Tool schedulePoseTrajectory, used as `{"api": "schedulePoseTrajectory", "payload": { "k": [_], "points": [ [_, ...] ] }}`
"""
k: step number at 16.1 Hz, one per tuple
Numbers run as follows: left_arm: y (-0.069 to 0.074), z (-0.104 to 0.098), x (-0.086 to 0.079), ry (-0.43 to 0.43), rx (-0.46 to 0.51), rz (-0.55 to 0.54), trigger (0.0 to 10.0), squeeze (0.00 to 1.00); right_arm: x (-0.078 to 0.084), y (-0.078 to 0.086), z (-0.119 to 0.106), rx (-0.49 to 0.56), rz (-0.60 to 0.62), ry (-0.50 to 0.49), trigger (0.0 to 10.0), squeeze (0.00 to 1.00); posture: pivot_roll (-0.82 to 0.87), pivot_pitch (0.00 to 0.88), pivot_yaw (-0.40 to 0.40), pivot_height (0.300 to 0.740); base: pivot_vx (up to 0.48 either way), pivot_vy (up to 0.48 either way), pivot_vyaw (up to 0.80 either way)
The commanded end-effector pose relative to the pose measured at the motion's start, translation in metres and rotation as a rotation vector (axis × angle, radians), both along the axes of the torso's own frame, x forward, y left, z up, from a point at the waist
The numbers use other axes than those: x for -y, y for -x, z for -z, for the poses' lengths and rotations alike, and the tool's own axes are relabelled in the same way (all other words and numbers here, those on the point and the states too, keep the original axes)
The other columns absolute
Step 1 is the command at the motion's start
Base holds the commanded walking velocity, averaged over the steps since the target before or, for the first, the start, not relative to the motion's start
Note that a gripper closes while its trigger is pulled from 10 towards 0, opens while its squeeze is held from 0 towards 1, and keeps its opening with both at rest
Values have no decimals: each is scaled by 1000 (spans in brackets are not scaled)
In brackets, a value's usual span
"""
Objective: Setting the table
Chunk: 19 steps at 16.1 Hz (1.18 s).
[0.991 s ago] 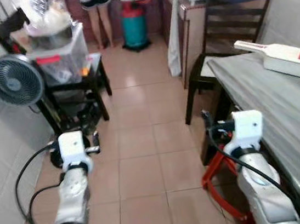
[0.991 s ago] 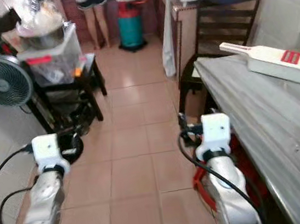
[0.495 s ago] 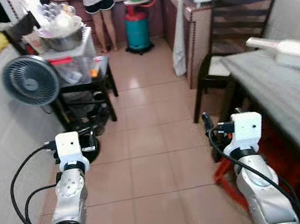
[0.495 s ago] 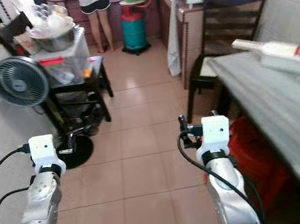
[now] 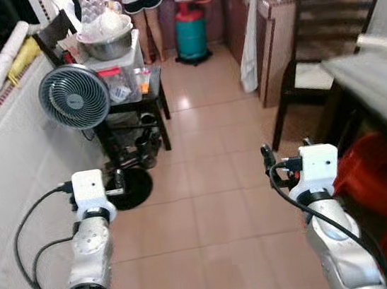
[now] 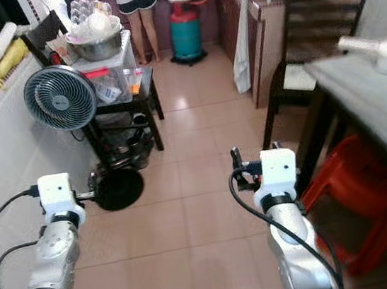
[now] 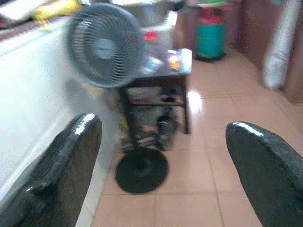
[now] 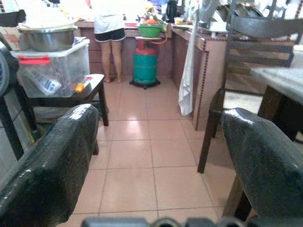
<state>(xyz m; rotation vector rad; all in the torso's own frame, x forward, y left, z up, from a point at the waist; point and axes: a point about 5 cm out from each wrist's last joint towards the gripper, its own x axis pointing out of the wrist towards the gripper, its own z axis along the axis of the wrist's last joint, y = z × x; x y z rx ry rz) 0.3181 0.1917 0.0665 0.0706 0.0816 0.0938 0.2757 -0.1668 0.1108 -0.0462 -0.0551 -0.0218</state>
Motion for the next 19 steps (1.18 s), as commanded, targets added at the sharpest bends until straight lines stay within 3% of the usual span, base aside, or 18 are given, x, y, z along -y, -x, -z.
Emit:
{"api": "schedulePoseTrajectory", "payload": {
  "k": [1, 3, 4, 8, 10, 11, 12, 13, 14, 15, 19],
  "points": [
    [-3, -4, -1, -11, 9, 7, 10000, 0, 1, -1, -3, 14, 10, -4, 10000, 0, -117, 0, 31, 740, 0, 472, 0],
    [-4, -4, 0, -10, 10, 7, 10000, 0, 0, -2, -3, 14, 8, -6, 10000, 0, -114, 0, 33, 740, 0, 476, 0],
    [-4, -4, 0, -10, 9, 7, 10000, 0, -4, -2, -4, 29, -27, 41, 10000, 0, -114, 0, 34, 740, 0, 480, 0],
    [-3, 2, 3, -18, -24, 23, 10000, 0, -8, -2, 4, 7, -36, 27, 10000, 0, -112, 0, 33, 740, 0, 0, 0],
    [5, 24, 7, 32, -126, 93, 10000, 0, -7, -5, 16, -32, -51, 48, 10000, 0, -104, 0, 35, 740, 0, 0, 0],
    [9, 35, 4, 44, -188, 71, 10000, 0, -8, -5, 20, -40, -73, 76, 10000, 0, -106, 0, 38, 740, 0, 0, 0],
    [19, 53, 2, 42, -299, 77, 10000, 0, -8, -6, 35, -93, -91, 89, 10000, 0, -106, 0, 37, 740, 0, 0, 0],
    [25, 62, 0, -10, -360, 92, 10000, 0, -7, -6, 46, -137, -95, 92, 10000, 0, -106, 0, 37, 740, 0, 0, 0],
    [36, 75, -1, -117, -439, 155, 10000, 0, -2, -5, 66, -211, -82, 92, 10000, 0, -103, 0, 33, 740, 0, 0, 0],
    [39, 79, -2, -132, -468, 167, 10000, 0, 0, -5, 72, -239, -79, 91, 10000, 0, -100, 0, 27, 740, 0, 0, 0],
    [73, 111, -10, -40, -711, 118, 10000, 0, 19, 10, 123, -497, -7, -21, 10000, 0, -111, 0, 29, 740, 0, 0, 0]
  ]
}}
